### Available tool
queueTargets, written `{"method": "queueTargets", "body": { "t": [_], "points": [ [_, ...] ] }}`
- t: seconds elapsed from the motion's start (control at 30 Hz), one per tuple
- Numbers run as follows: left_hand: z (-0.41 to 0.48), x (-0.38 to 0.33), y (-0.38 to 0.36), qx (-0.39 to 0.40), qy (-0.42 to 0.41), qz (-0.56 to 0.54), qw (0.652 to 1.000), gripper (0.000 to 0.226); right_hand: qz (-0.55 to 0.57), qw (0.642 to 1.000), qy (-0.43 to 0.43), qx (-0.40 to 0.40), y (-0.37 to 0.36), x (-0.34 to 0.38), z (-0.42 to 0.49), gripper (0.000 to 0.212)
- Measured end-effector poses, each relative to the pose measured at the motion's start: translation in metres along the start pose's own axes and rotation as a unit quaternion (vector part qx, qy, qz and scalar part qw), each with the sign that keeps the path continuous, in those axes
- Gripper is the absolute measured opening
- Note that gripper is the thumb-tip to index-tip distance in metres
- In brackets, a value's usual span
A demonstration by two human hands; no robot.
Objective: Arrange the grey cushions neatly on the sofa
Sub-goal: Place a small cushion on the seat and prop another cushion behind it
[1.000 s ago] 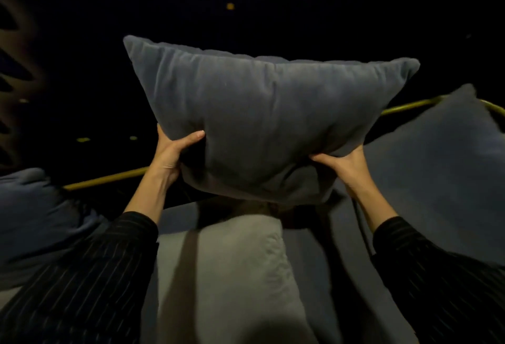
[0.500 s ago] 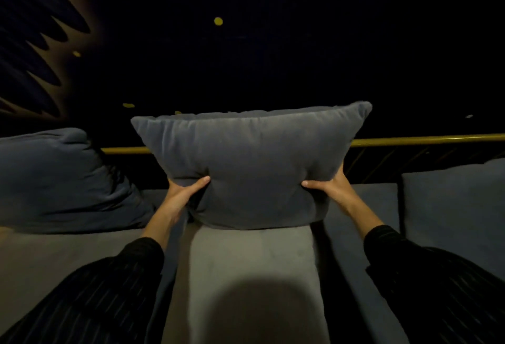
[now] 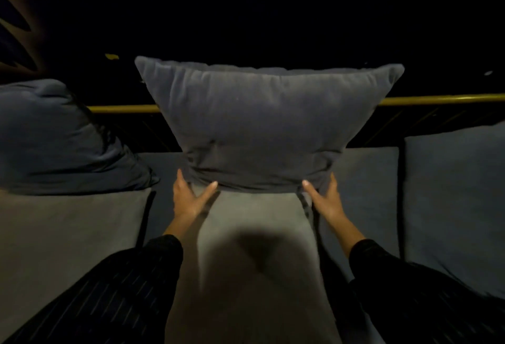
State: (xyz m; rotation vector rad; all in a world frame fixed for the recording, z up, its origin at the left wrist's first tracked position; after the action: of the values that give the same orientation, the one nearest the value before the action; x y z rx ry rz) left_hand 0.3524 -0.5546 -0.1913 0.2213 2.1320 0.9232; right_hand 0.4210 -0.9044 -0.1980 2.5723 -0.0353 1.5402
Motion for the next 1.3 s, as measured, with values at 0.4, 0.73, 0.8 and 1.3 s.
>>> {"method": "queueTargets", "body": {
  "t": [0.4, 0.73, 0.8, 1.3],
  "points": [
    [-0.077, 0.099, -0.02, 0.151, 0.222, -0.106, 0.958, 0.115, 0.091, 0.969, -0.226, 0.039, 0.001, -0.103, -0.079, 0.079],
    [-0.183, 0.076, -0.033, 0.091, 0.197, -0.089, 0.972, 0.072, 0.069, 0.978, -0.196, 0.016, 0.065, -0.065, -0.147, 0.045],
    [-0.191, 0.068, -0.037, 0.089, 0.188, -0.079, 0.975, 0.095, 0.081, 0.978, -0.192, -0.003, 0.084, -0.072, -0.156, 0.052],
    [-0.113, 0.172, -0.141, 0.139, 0.105, -0.069, 0.982, 0.11, -0.041, 0.978, -0.192, 0.065, 0.076, -0.124, -0.09, 0.078]
  ]
}}
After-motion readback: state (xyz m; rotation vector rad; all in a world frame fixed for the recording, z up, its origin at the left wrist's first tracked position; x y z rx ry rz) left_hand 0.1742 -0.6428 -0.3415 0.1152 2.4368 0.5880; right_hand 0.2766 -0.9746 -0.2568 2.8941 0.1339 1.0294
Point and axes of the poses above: each hand's wrist, its own z-axis towards the middle knuckle, its own y-axis out of the back of the hand, x = y × z, the point moved 5 cm from there along z, towards the middle knuckle, and after that the axes turned 15 degrees about z, right-handed, at the moved point
